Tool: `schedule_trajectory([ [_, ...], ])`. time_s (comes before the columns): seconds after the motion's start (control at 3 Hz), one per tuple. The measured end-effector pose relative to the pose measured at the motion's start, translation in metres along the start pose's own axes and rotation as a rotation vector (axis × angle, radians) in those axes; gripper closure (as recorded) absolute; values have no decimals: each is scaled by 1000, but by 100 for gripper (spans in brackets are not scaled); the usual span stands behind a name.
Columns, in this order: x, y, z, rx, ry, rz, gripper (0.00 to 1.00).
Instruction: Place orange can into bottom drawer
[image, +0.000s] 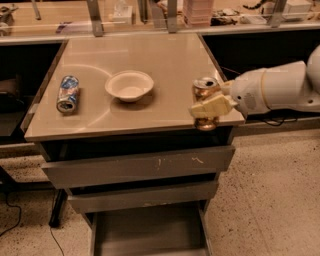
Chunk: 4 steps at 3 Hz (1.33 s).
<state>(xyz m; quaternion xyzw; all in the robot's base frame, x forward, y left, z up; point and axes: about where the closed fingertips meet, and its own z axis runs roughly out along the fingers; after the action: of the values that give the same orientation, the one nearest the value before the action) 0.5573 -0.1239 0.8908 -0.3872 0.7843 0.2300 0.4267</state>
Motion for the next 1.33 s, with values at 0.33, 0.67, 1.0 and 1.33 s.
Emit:
schedule_trajectory([
  [0.33, -2, -1, 0, 0, -3, -3, 100],
  [0.67, 10, 18, -5, -1, 5, 41, 100],
  [1.0, 36, 50, -13, 26, -1, 160, 100],
  [1.33, 96, 87, -9, 24, 31, 301, 100],
])
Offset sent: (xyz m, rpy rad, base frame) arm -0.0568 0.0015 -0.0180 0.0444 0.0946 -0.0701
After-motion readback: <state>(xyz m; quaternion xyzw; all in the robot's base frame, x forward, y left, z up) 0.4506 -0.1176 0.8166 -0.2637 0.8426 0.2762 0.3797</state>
